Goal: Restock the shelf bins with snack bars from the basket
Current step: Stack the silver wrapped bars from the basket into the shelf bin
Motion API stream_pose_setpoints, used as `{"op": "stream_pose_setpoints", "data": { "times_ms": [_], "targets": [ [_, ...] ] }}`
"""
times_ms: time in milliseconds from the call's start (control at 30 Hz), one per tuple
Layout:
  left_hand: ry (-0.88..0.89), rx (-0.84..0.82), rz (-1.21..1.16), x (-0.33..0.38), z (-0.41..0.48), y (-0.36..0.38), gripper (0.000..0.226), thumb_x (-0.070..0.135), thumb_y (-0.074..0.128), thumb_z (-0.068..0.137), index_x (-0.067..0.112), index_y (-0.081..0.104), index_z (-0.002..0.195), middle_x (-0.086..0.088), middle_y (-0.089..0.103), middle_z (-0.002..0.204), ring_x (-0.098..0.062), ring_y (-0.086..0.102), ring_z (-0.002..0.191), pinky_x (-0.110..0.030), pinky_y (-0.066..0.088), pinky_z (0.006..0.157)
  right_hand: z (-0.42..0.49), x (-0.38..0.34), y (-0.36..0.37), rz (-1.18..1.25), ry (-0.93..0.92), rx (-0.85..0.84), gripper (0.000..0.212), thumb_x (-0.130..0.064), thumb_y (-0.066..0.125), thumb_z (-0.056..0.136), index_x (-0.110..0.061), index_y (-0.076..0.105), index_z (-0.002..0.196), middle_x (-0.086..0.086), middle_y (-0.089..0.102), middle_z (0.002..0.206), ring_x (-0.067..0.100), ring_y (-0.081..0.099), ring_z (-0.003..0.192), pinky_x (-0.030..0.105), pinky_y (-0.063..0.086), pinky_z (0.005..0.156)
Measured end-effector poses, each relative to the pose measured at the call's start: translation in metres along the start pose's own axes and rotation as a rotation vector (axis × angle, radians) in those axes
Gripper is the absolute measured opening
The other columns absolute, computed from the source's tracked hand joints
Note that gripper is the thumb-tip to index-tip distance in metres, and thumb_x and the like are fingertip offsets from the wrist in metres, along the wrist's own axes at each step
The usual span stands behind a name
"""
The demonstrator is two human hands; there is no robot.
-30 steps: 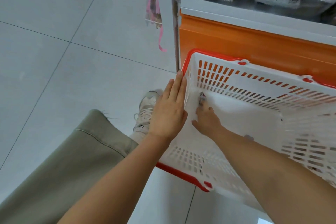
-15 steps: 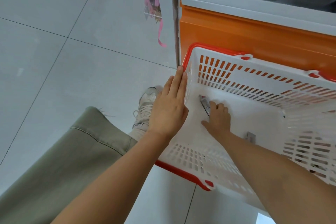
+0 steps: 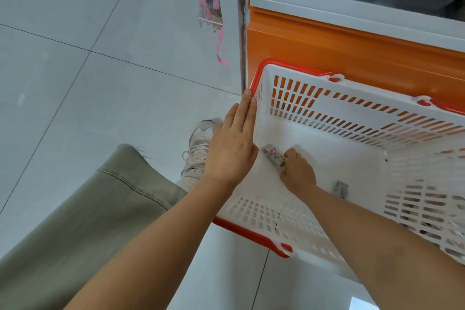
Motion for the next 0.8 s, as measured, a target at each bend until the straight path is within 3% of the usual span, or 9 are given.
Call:
{"op": "stream_pose_setpoints", "data": {
  "times_ms": [167,233,300,367,467,533,667,800],
  "targets": [
    [-0.01,-0.027,-0.001,-0.001,-0.002,0.001,0.075,0.029,0.048,0.095,0.014,0.005,0.155,-0.004,0.002,0.163,-0.027,0.019,0.148,-0.042,0.028,0.115,-0.024,-0.019,-0.059,0.154,-0.118,0.144,0.043,-0.019,0.067,0.085,-0.013,0.047,0.123,0.01,0.058,0.117,0.026,0.058,0.096,0.033,0.048,0.066],
    [0.011,0.041,-0.015,0.001,-0.005,-0.01,0.068,0.018,0.058,0.09,0.011,0.028,0.151,-0.01,0.019,0.16,-0.031,0.027,0.144,-0.047,0.033,0.112,-0.04,-0.03,-0.096,0.217,-0.177,0.265,0.039,-0.021,0.066,0.084,-0.015,0.049,0.119,0.006,0.059,0.112,0.023,0.059,0.091,0.03,0.045,0.063],
    [0.011,0.187,-0.004,0.009,-0.009,-0.033,0.043,0.013,0.063,0.086,0.011,0.057,0.129,-0.013,0.045,0.145,-0.032,0.042,0.13,-0.047,0.042,0.104,-0.057,-0.045,-0.132,0.268,-0.271,0.377,0.035,-0.02,0.064,0.083,-0.014,0.05,0.115,0.004,0.059,0.108,0.022,0.059,0.09,0.031,0.046,0.064],
    [-0.144,0.23,-0.193,0.011,-0.012,-0.053,0.022,0.017,0.056,0.093,0.012,0.066,0.112,-0.008,0.058,0.122,-0.026,0.05,0.114,-0.04,0.046,0.095,-0.077,-0.056,-0.167,0.322,-0.354,0.47,0.034,-0.018,0.064,0.084,-0.011,0.049,0.114,0.004,0.059,0.11,0.021,0.059,0.096,0.032,0.048,0.071],
    [-0.506,-0.047,-0.861,0.025,-0.015,-0.046,0.041,0.043,0.036,0.102,0.013,0.064,0.103,-0.004,0.066,0.102,-0.024,0.062,0.095,-0.036,0.05,0.084,-0.107,-0.074,-0.209,0.399,-0.438,0.545,0.033,-0.016,0.065,0.086,-0.01,0.05,0.115,0.004,0.058,0.112,0.017,0.057,0.101,0.028,0.046,0.079],
    [-0.587,-0.139,-1.237,0.05,-0.015,-0.051,0.047,0.049,0.034,0.101,0.014,0.066,0.101,-0.006,0.071,0.095,-0.022,0.067,0.085,-0.03,0.052,0.073,-0.128,-0.085,-0.229,0.407,-0.501,0.561,0.034,-0.018,0.068,0.087,-0.013,0.05,0.115,0.0,0.056,0.112,0.014,0.055,0.1,0.027,0.047,0.08],
    [-0.57,-0.004,-1.394,0.071,-0.019,-0.098,0.023,0.025,0.055,0.097,0.005,0.064,0.091,-0.008,0.068,0.08,-0.015,0.062,0.06,-0.022,0.05,0.056,-0.162,-0.1,-0.26,0.443,-0.612,0.536,0.039,-0.021,0.07,0.087,-0.016,0.049,0.119,-0.003,0.051,0.115,0.011,0.052,0.102,0.031,0.047,0.087],
    [-0.535,0.11,-1.379,0.079,-0.025,-0.147,0.021,0.019,0.054,0.096,0.006,0.062,0.082,-0.011,0.063,0.073,-0.018,0.06,0.055,-0.026,0.051,0.055,-0.194,-0.12,-0.287,0.435,-0.713,0.451,0.059,-0.026,0.075,0.084,-0.02,0.044,0.133,-0.008,0.042,0.125,0.005,0.044,0.114,0.025,0.04,0.096]
  ]
}}
Point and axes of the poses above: each hand's wrist, its own z-axis towards the middle knuckle, its own y-axis out of the palm, x = y × z, the point moved 9 cm from there along z, towards the middle knuckle
